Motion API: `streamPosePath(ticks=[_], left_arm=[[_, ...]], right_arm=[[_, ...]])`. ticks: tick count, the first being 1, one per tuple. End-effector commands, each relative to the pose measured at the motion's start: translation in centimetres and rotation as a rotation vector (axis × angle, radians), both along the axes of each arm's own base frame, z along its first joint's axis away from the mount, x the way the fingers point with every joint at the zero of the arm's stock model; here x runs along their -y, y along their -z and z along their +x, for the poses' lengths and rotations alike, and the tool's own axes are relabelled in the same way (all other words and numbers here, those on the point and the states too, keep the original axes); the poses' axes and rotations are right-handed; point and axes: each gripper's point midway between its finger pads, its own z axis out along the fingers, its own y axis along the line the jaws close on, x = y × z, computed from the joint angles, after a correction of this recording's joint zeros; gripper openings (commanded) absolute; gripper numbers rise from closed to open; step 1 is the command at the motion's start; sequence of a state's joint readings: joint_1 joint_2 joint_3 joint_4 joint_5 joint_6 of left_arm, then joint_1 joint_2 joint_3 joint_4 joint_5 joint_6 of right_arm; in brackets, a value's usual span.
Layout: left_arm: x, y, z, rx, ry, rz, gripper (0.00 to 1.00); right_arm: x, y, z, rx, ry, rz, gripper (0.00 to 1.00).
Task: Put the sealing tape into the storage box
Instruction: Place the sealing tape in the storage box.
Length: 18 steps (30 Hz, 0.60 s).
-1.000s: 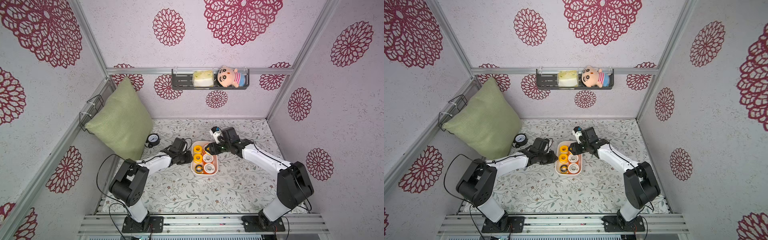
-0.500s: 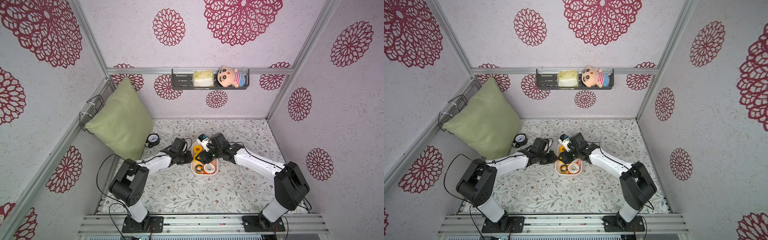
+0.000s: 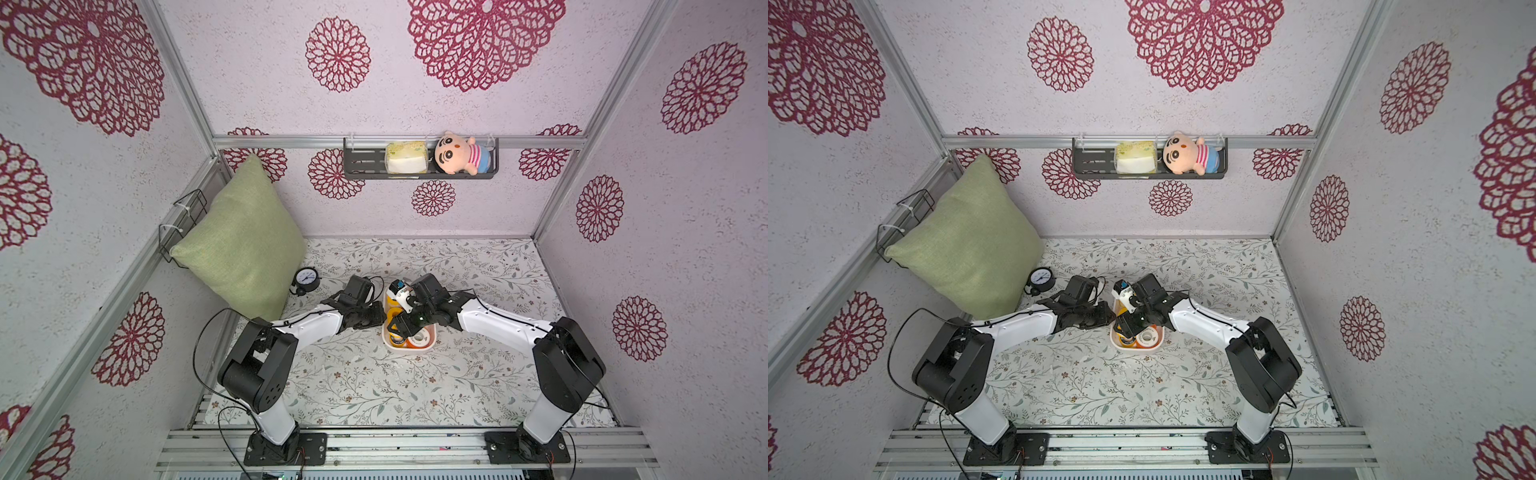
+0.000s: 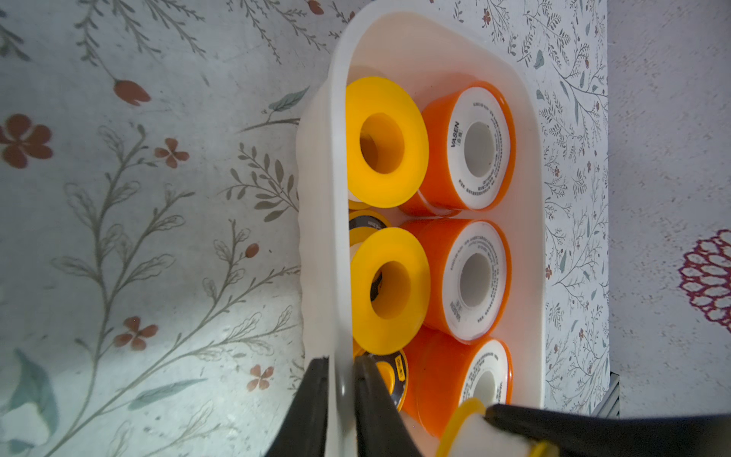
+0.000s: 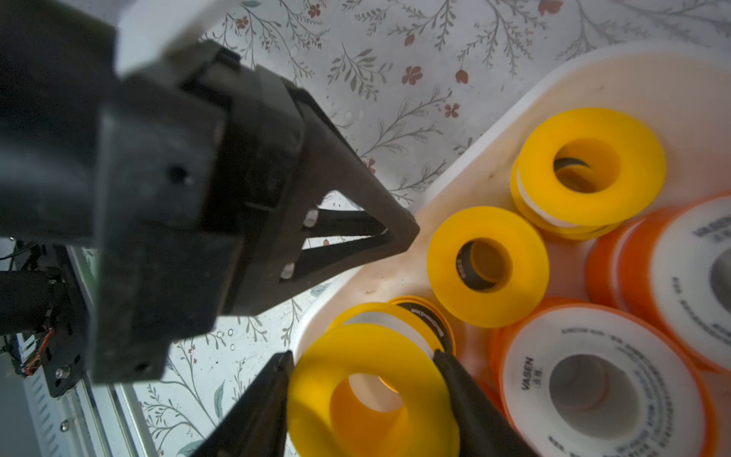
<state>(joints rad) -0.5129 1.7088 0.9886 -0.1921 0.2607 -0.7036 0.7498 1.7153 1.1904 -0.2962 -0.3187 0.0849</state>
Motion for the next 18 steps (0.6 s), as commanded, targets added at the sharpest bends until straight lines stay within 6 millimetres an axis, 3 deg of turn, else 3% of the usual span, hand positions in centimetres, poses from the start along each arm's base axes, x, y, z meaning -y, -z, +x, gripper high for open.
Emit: streamPosePath(ticks=[1,18], left_arm=[[0.5,-0.5,0.3,0.02,0.011,0.0,0.18],[0.4,-0.4,0.3,0.018,0.006,0.004,0.18]], right_arm=[[-0.2,0.5,-0.5,-0.002,-0.029,-0.016,0.58],[-0.1,2.1,-0.6,-0.02,-0.03,-0.055,0.59]])
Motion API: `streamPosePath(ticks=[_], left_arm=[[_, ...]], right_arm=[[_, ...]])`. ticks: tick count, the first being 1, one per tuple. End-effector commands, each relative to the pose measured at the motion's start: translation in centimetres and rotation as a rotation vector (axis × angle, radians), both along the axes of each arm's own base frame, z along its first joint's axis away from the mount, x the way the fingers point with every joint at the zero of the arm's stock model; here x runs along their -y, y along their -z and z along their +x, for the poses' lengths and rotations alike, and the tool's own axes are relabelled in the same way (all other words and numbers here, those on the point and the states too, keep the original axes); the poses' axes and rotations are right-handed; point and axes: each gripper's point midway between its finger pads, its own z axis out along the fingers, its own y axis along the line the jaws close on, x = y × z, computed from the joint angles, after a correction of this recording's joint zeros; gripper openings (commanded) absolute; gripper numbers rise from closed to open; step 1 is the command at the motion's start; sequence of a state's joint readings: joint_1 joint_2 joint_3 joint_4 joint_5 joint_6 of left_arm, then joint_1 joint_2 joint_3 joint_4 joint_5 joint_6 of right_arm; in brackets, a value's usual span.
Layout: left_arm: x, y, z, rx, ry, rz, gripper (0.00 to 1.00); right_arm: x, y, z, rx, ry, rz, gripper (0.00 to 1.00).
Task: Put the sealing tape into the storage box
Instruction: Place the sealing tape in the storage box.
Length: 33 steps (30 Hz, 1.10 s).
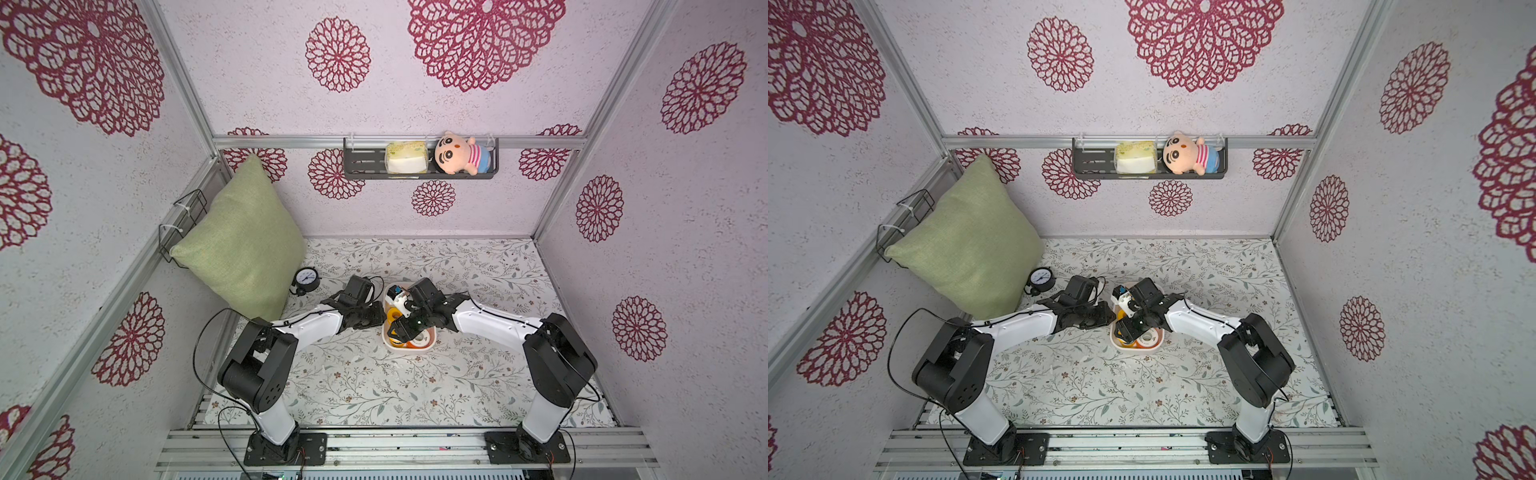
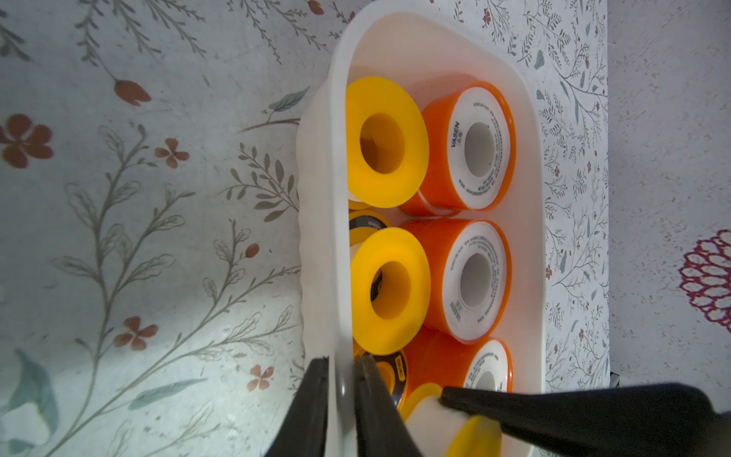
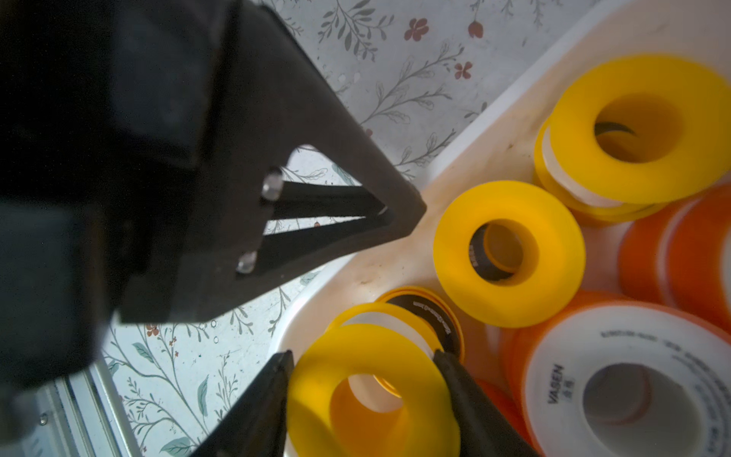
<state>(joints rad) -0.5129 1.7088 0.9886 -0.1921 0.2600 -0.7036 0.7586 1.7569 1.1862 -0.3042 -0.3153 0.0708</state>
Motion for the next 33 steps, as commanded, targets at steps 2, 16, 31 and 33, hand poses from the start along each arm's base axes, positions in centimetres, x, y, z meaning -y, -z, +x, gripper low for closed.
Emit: streamPosePath(ticks=[2,16,31,33], left_arm=[[0.4,-0.4,0.2,0.017,0.007,0.003,0.18],[0.4,-0.4,0.2,0.017,0.006,0.004,0.18],[0.1,-3.2,0.4,0.095,-0.005,-0.021,0.29],[-0.2,-4.0,0.4,0.129,-0.015,-0.024,0.34]], right_arm=[[-0.1,0.2,-0.1,0.008,-0.014,-0.016,0.6],[0.1,0.2,0.4,0.03,0.002,-0.038,0.69],[1.2,-6.1,2.6,0.256,0.136,0.131,0.76],[2.3,-7.1,3.2,0.311,0.191,0.15,0.78]])
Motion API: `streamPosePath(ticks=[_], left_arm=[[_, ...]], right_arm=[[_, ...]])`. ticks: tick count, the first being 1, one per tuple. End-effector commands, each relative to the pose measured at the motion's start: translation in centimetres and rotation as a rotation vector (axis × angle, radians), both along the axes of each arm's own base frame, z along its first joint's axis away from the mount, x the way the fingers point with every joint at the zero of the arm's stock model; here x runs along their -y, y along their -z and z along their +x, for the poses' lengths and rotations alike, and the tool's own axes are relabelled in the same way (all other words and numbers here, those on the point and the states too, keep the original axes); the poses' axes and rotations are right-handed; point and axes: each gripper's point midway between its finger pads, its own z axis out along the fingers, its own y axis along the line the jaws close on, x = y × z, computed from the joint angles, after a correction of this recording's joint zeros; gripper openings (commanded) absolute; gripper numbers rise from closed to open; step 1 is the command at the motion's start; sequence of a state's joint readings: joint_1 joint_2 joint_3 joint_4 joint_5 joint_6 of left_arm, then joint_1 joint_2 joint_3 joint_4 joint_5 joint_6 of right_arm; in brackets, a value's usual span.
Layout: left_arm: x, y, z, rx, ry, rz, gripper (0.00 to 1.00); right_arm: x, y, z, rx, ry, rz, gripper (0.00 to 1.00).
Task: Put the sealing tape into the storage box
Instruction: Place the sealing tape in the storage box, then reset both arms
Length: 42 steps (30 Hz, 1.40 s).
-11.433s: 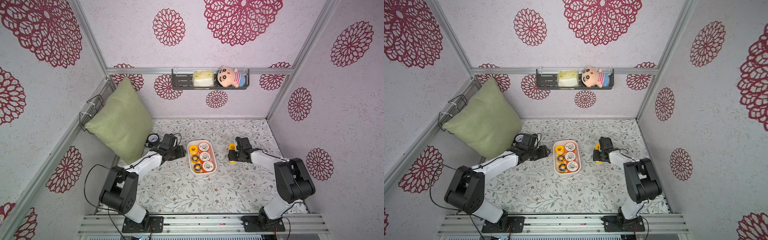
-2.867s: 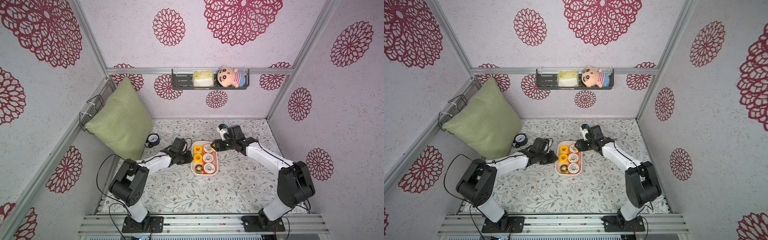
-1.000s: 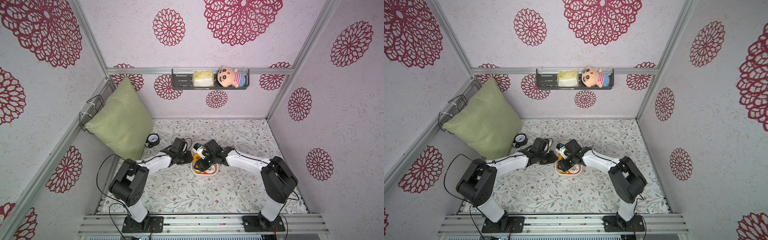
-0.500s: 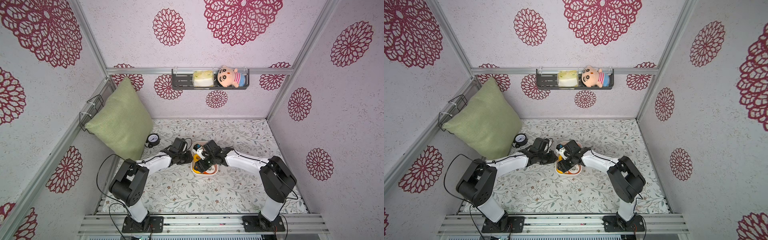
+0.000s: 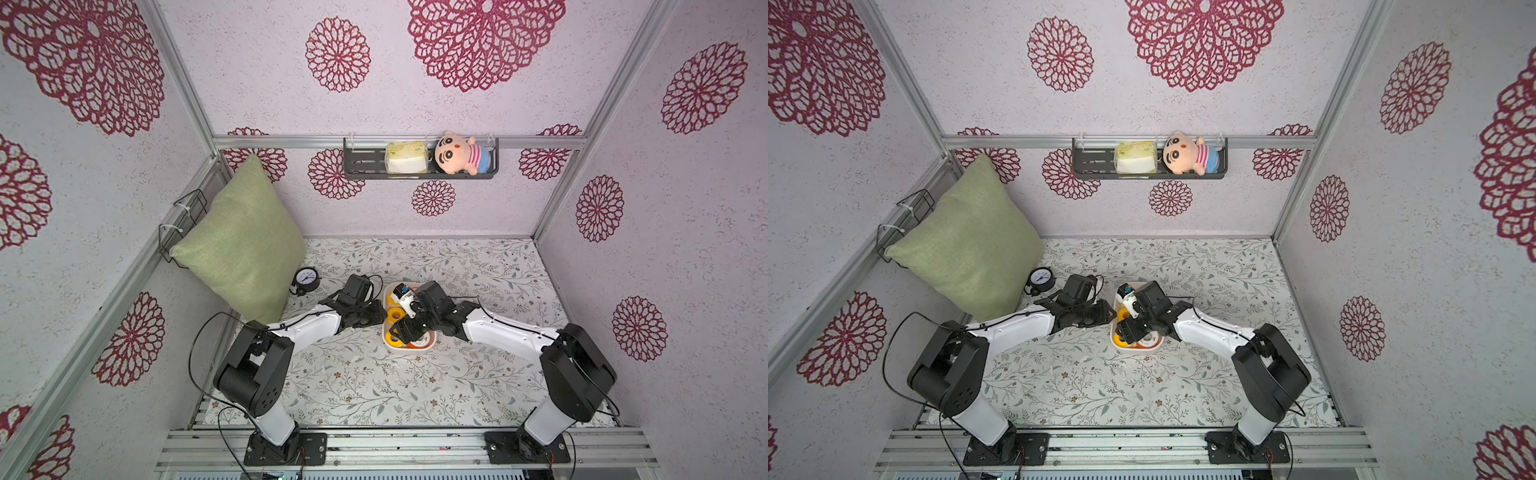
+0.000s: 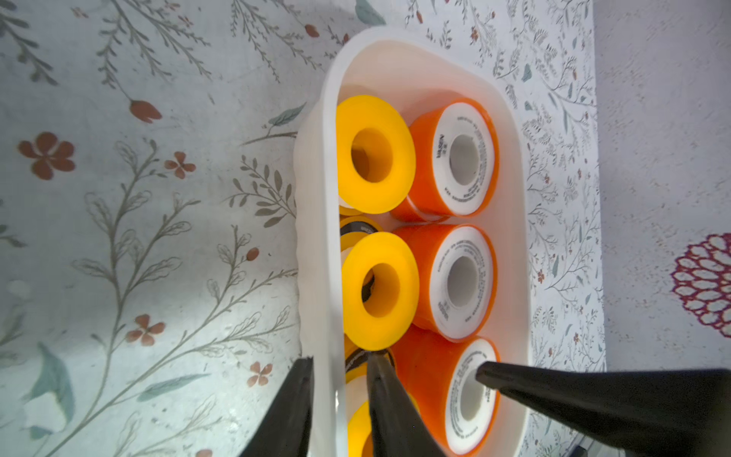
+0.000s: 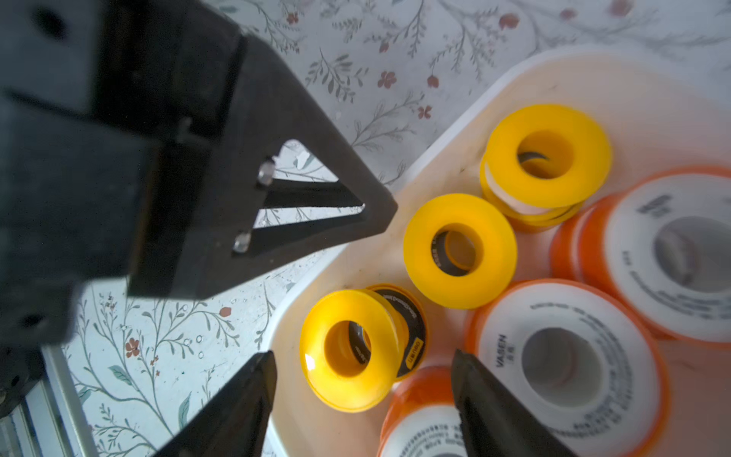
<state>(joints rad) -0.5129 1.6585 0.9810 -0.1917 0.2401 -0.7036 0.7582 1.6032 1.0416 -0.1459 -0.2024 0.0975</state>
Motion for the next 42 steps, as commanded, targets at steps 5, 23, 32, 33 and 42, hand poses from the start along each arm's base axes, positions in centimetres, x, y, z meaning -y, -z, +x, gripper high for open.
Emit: streamPosePath(ticks=[5,23,32,33,42], left_arm=[[-1.1,-3.8,0.3,0.156,-0.038,0.005,0.49],[-16.5,-11.3,-0.8,0.568,-0.446,0.511,1.0],[-24.3,-11.5,-0.9,0.575,-0.627,0.691,0.97],[-24.9,-11.4,-0.9,0.575,-0.639,0.705,0.97],[-27.8,-8.7,1.2,0.58,-0.625,0.717,0.97]], right_arm=[[4.2,-6.4,3.8,0.274,0.275,0.125,0.83],[23.5,-7.4,5.6,0.535,0.962,0.066,0.99],[30.3,-7.2,5.9,0.613,1.161,0.003,0.99],[30.9,-7.0,5.8,0.618,1.181,0.0,0.99],[34.2,-4.7,5.2,0.685,1.269,0.007,0.99]])
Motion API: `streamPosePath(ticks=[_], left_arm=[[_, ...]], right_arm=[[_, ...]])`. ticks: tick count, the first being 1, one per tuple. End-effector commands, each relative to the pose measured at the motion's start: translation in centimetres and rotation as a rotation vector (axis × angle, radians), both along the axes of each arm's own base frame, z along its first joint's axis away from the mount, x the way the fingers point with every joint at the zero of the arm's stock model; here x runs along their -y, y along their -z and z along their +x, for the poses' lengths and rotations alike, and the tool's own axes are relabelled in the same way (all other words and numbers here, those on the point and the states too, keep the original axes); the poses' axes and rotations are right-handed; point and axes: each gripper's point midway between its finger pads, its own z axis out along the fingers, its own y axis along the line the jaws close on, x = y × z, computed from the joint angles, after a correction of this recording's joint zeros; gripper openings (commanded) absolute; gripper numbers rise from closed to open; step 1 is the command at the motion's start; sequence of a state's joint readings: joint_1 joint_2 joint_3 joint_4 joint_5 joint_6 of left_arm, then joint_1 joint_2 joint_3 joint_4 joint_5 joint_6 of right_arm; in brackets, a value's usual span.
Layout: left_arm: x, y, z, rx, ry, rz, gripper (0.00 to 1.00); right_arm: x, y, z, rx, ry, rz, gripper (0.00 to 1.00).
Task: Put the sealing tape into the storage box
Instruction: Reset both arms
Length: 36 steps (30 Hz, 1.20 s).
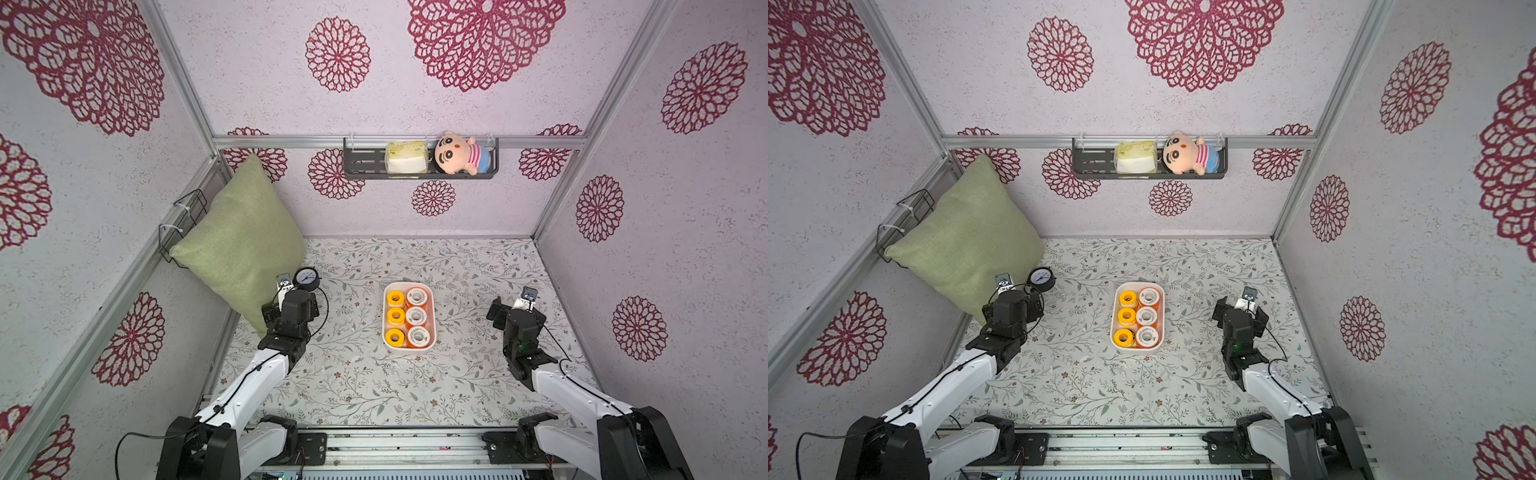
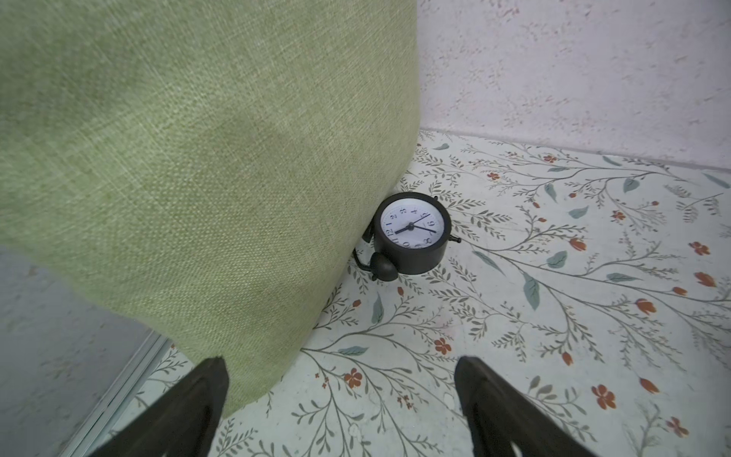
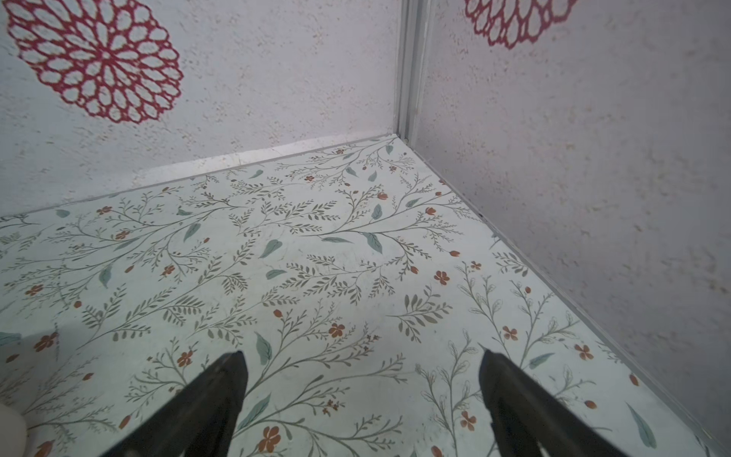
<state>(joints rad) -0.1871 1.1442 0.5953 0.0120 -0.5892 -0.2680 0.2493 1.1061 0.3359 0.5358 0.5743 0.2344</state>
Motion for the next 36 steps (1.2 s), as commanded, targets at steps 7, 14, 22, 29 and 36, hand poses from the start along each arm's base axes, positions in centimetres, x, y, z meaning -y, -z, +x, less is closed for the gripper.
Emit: streamPosePath(ticks=[7,14,22,29,36], left_arm=[[-0.9,0.3,3.6,0.085,0.123,-0.031,0.97],[-0.9,1.8,4.6,0.101,0.182,-0.009,0.98],[-0.6,2.4,5.1,0.111,0.251,-0.037,0.97],[-0.6,1.4,4.4,0.164,0.274,-0.027,0.97],[-1.4,1.7,4.3,0.202,0.255,-0.014,0.97]], right_arm=[[1.5,-0.7,1.2,0.113,0.02,-0.043,0.99],[1.0,-0.1,2.4,0.133,-0.043,-0.106,0.99],[-0.2,0.5,3.0,0.179,-0.155,-0.137,0.99],[-0.4,1.1,2.5,0.208,-0.199,-0.124,0.99],[-0.6,1.0,2.2,0.225,-0.22,-0.126,0.99]])
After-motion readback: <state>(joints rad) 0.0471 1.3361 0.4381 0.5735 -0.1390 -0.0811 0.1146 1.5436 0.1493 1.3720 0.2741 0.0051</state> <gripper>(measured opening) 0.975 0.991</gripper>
